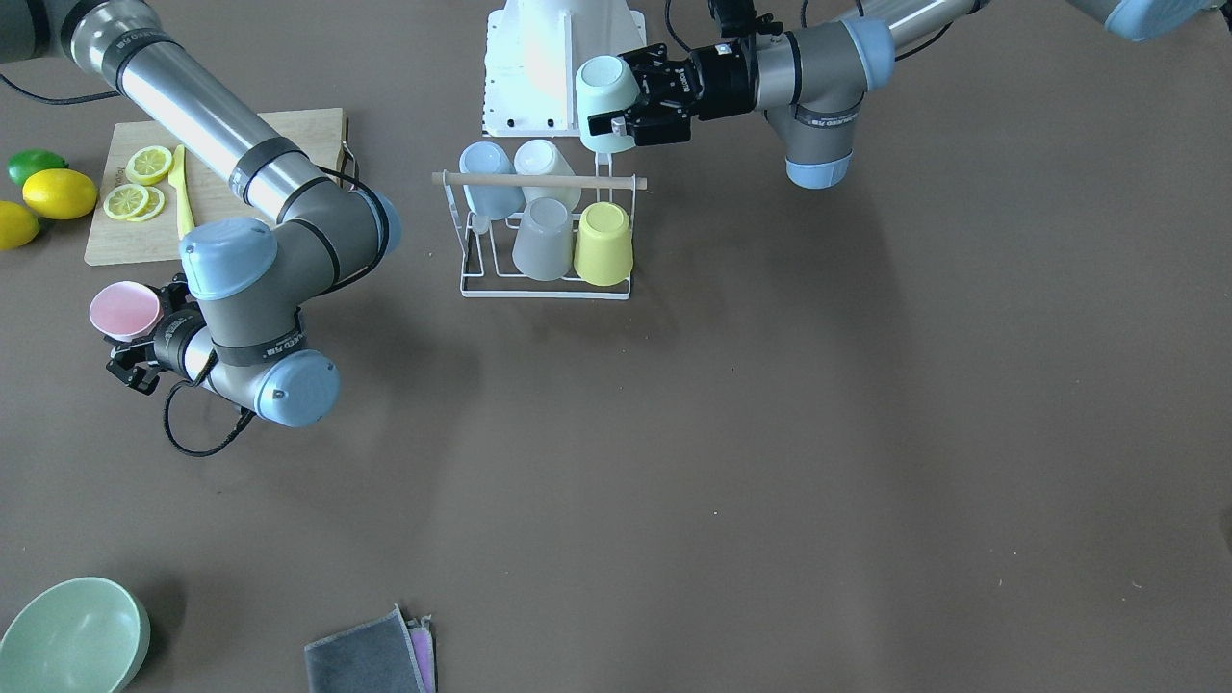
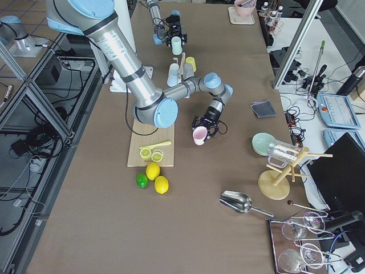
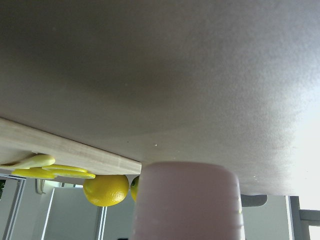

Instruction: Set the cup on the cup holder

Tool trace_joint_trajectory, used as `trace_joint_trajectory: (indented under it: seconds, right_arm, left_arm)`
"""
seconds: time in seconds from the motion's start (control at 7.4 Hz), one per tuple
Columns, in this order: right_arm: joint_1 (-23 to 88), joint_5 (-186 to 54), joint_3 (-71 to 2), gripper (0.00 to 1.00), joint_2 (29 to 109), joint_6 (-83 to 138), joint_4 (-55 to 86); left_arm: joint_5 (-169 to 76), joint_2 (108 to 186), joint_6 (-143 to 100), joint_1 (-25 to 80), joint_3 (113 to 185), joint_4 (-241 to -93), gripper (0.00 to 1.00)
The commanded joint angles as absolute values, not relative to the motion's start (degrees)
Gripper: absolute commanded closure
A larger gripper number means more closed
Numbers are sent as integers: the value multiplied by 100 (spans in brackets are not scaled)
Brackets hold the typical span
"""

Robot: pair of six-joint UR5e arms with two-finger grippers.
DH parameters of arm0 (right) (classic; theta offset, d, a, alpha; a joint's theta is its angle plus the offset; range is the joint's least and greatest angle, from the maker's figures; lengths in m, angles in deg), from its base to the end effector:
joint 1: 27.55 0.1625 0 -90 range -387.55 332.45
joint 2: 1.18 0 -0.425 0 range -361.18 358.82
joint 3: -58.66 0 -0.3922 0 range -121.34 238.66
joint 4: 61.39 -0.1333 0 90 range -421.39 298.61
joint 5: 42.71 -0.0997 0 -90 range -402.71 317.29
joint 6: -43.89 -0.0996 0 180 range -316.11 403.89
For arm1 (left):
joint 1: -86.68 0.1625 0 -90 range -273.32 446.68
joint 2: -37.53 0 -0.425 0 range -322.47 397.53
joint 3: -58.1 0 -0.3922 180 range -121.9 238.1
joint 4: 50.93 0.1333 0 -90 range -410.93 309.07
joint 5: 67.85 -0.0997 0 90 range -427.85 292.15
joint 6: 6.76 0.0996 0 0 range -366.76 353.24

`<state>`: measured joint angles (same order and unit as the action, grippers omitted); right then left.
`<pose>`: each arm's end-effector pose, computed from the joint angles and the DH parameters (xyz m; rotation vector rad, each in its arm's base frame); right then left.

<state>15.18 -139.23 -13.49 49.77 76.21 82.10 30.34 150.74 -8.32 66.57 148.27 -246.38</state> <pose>-0.4056 -0.5407 0.4876 -0.6178 -0.0395 -1.3163 0.4678 -0.2981 0.2580 1.8721 1.4463 0.7758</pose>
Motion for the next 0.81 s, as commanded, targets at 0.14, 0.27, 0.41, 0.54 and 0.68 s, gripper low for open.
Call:
trace_joint_trajectory:
  seconds: [0.14,0.27,0.41,0.54,0.68]
  right_arm:
    - [1612,-14183,-2717,55,5453,7563,7664]
    - [1726,-14507,-2912,55,5603,7571,7242]
    - [1866,-14875,-2958,55,5735,7562,6559]
    - [2007,-15305,-2958,55,5849,7510,5821]
    - [2252,-15701,-2967,55,5885,7544,5318]
  left_arm:
    - [2892,15109,-799,6760,14618,-24684,67]
    - [2892,15117,-808,6787,14486,-24684,67]
    - [2892,15161,-808,6813,14415,-24684,67]
    - [2892,15161,-808,6874,14371,-24684,67]
    - [2892,15161,-808,6910,14362,-24684,67]
